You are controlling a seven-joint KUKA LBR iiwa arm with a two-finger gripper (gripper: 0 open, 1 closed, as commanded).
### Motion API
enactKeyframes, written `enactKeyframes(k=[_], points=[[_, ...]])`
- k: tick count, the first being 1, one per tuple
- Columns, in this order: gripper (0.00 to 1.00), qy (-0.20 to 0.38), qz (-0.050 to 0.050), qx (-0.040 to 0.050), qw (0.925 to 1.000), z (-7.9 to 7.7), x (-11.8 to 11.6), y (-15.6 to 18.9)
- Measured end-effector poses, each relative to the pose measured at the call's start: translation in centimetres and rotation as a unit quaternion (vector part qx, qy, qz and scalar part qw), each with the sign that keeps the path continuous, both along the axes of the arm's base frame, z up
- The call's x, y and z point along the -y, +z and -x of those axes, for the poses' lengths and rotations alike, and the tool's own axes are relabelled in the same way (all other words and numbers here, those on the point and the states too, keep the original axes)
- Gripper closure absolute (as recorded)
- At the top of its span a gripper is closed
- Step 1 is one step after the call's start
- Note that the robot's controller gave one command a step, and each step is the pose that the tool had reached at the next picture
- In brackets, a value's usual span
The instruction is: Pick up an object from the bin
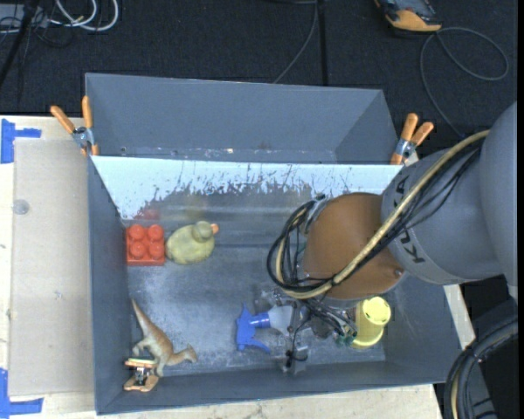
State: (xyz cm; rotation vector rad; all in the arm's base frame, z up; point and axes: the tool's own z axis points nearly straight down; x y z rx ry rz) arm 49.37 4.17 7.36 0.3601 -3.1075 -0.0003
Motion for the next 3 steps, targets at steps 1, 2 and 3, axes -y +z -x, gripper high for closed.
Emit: enactKeyframes(k=[1,2,3], points=[[1.0,-0.021,0.001,0.0018,0.9998,-0.01,0.17,-1.5],[1.0,-0.024,0.001,0.0019,0.9997,0.02,0.15,-1.47],[1.0,-0.026,0.001,0.0017,0.9997,0.07,0.15,-1.24]])
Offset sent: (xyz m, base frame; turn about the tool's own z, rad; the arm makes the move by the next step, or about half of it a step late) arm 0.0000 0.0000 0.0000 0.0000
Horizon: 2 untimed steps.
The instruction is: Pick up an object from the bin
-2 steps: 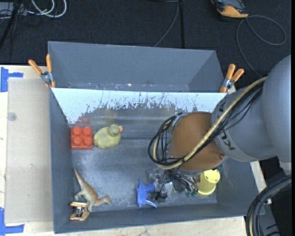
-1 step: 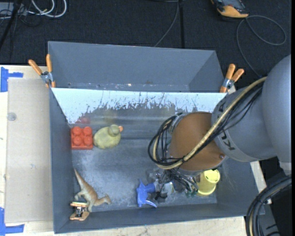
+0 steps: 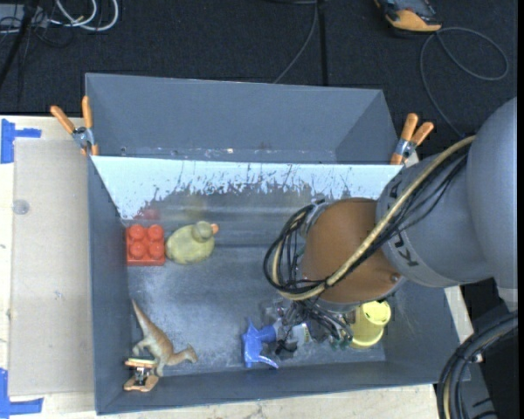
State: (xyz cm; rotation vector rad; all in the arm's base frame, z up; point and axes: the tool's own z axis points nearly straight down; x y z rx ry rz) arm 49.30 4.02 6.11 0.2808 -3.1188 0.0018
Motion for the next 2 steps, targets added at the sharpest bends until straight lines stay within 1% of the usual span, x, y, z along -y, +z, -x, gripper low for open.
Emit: enactKeyframes(k=[2], points=[[1.0,0.0,0.0,-0.0007,1.0,0.05,-0.07,1.68]])
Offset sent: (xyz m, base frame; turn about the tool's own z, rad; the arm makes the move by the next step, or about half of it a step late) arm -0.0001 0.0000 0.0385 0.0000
